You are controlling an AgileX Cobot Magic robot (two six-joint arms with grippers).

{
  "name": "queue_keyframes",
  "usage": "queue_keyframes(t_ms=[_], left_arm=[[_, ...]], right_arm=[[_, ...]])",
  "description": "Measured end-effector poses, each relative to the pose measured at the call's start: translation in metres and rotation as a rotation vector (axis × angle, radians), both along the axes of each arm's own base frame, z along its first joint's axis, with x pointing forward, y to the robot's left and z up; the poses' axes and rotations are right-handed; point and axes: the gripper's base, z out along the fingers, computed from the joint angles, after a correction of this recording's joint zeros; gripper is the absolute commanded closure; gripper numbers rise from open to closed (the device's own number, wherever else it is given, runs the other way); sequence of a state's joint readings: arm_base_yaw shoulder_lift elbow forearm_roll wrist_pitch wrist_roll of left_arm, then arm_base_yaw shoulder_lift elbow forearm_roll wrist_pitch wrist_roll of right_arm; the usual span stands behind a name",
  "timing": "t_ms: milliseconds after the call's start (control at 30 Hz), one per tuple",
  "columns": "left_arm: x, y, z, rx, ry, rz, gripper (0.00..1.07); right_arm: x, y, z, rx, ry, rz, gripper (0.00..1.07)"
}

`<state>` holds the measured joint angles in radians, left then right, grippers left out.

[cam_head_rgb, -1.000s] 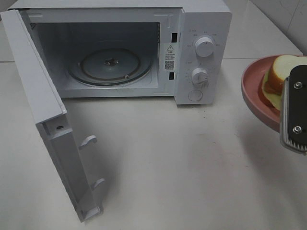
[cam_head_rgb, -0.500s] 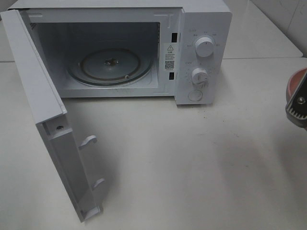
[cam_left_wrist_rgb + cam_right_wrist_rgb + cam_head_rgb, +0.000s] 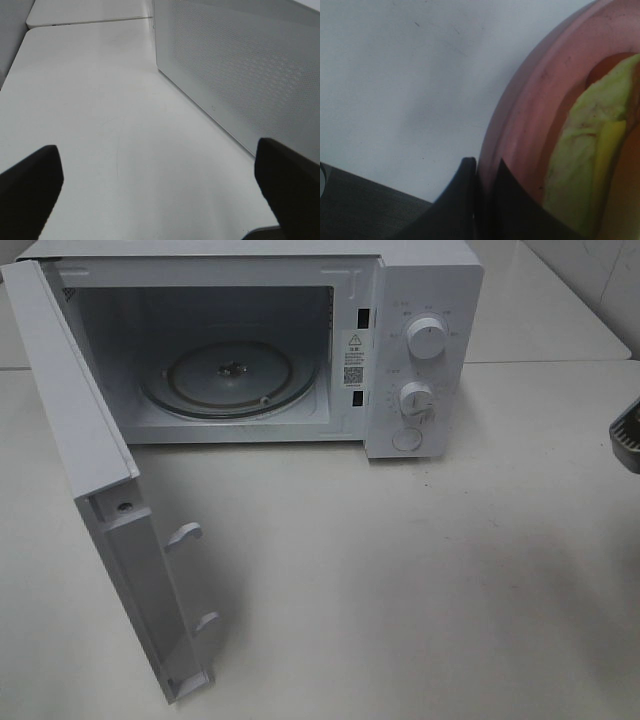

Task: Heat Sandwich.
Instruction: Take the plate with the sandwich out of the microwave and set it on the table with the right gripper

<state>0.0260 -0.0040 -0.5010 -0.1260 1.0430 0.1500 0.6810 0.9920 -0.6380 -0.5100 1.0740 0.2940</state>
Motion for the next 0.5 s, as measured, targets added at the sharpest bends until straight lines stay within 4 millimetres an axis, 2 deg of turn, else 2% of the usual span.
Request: queue_keyframes(t_ms=[500], left_arm=[[0.000,0.000,0.000,0.000,0.000,0.000,0.05]], right_arm=[[0.022,0.011,-0.018,-0.067,-0.016,-0.076,1.06]])
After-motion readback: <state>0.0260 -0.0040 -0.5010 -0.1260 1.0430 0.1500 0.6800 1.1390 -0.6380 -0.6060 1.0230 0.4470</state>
